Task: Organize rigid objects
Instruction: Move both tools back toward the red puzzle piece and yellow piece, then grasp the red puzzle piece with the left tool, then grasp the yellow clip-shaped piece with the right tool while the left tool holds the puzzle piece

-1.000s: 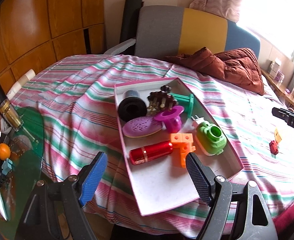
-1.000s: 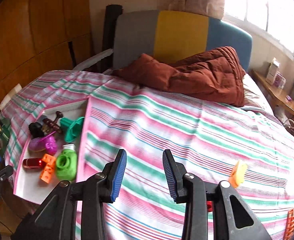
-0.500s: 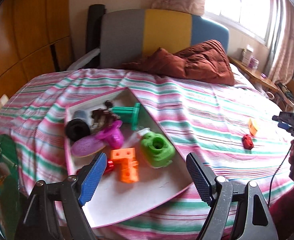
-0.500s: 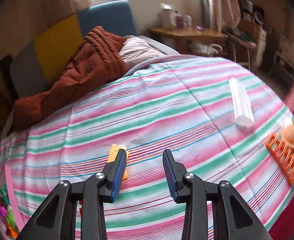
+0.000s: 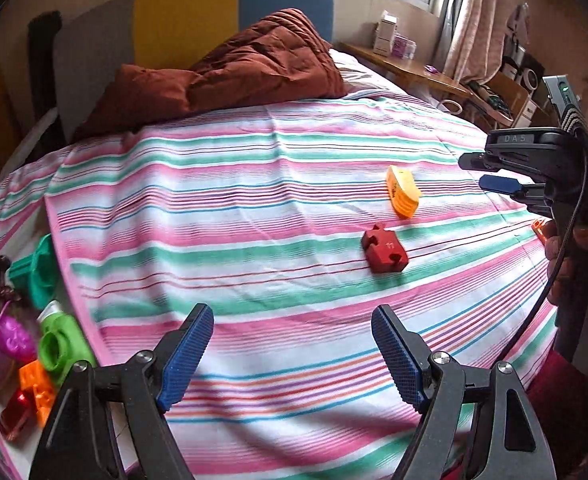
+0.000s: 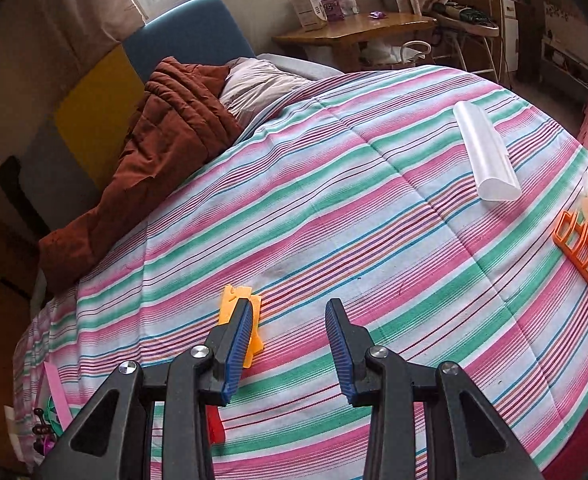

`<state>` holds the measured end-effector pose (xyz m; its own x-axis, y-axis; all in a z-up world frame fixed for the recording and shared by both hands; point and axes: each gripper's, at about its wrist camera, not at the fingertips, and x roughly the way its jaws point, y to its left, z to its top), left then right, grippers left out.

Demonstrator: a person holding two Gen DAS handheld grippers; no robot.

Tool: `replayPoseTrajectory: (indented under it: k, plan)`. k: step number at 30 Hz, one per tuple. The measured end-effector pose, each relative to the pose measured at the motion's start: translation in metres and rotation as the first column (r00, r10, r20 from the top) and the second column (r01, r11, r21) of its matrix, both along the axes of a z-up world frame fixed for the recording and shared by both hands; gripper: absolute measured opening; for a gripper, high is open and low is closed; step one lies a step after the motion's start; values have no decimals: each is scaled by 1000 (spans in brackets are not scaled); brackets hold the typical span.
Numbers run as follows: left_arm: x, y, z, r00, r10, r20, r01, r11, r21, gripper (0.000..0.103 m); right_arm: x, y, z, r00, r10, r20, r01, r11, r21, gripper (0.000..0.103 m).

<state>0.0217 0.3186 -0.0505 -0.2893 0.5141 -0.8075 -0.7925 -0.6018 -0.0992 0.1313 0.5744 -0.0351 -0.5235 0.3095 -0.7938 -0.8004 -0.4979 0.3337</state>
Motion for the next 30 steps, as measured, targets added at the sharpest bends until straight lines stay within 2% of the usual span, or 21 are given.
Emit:
replayPoseTrajectory:
  k: [7,11,14,16,17,19,20,23,30]
  plan:
    - [-1,65,-17,994,-76,84,77,997,-16,81,2,5,-3,1000,0,-22,-1,999,-45,37]
    - [-2,92,-24,992,-92,91,94,995,-18,82,0,6,-5,1000,8,-24,-9,998,-63,37]
    - [-6,109,-35,996,-74,54,77,995,-66,82,-2,6,-6,999,21,-26,-23,997,-73,37]
    - [-10,114,-46,996,-69,62,75,992,-98,79,-3,5,-7,999,27,-26,-29,997,-78,37]
    - [-10,113,-47,997,-67,46,71,993,-89,79,-4,5,-7,999,28,-26,-30,996,-80,37]
    - [-9,108,-47,998,-58,7,59,994,-90,60,-4,6,-8,999,27,-25,-29,996,-85,37]
    - [-10,104,-46,999,-50,-15,48,995,-88,36,-4,6,-9,999,26,-24,-28,996,-87,38]
    - [-19,86,-45,998,-45,41,46,998,-42,33,-4,7,-10,999,28,-20,-29,995,-92,37]
    - [-3,36,-45,999,-44,-24,43,998,-35,33,-3,10,-18,1000,16,-2,-16,992,-123,37]
